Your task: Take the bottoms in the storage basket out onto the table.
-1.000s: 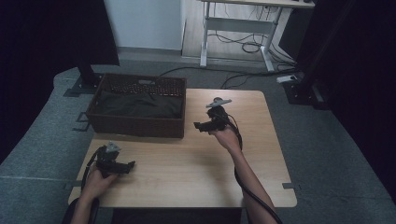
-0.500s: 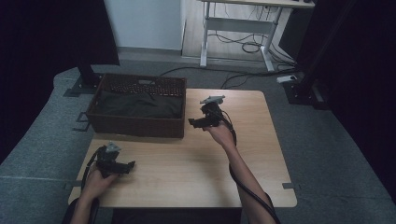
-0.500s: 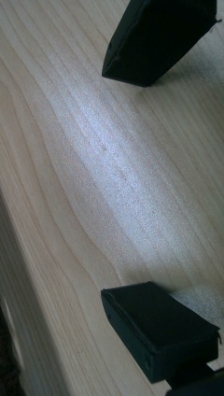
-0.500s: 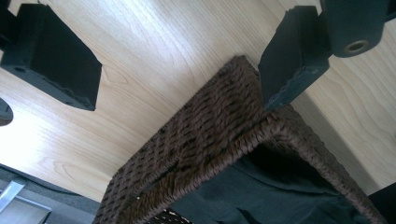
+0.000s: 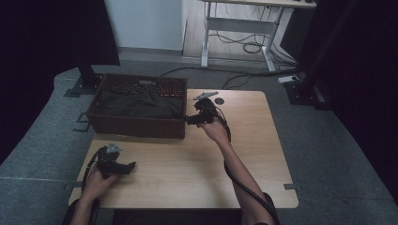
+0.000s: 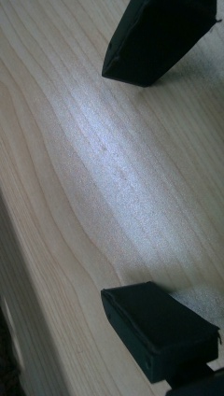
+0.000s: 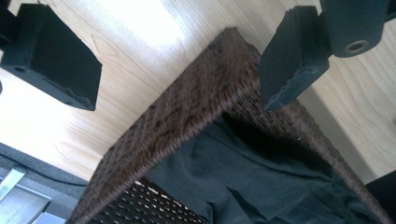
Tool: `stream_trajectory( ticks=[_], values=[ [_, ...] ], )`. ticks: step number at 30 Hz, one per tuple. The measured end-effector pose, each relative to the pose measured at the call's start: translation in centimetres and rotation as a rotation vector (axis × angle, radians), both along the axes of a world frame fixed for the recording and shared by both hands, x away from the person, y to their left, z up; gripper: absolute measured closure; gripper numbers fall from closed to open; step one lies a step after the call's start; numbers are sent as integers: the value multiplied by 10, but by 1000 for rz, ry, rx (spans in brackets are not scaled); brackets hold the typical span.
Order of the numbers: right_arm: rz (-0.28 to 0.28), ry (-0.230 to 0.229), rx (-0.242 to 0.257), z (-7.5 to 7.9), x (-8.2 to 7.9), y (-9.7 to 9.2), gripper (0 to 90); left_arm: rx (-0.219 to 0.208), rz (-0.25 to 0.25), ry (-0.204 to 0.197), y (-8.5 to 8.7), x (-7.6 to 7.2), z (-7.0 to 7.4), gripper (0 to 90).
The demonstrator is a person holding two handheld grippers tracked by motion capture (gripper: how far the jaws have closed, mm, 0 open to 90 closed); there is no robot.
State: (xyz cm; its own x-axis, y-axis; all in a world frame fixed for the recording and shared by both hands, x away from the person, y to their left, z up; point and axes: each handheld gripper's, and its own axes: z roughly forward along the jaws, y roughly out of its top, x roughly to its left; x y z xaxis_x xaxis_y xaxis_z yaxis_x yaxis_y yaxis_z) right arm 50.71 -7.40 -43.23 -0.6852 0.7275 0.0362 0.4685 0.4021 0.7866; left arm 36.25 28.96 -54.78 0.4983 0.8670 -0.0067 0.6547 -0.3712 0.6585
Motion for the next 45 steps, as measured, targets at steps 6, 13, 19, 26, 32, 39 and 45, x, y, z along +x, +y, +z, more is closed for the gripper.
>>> stream_trajectory(
  ticks=[6,13,19,26,32,39,45],
  values=[
    [-6,-11,-16,3,6,11,133,1,0,1,0,0,0,0],
    [-4,-14,-57,2,12,21,133,1,0,1,0,0,0,0],
    [-17,-17,-91,-4,16,23,136,0,0,1,0,0,0,0],
    [-12,-15,-109,-7,15,23,138,0,0,1,0,0,0,0],
    [-21,-2,-94,-9,13,20,141,1,0,1,0,0,0,0],
    [-26,2,-83,-10,9,11,142,1,0,0,0,0,0,0],
    [-29,8,-64,-12,4,2,142,1,-1,0,0,0,0,0]
  ],
)
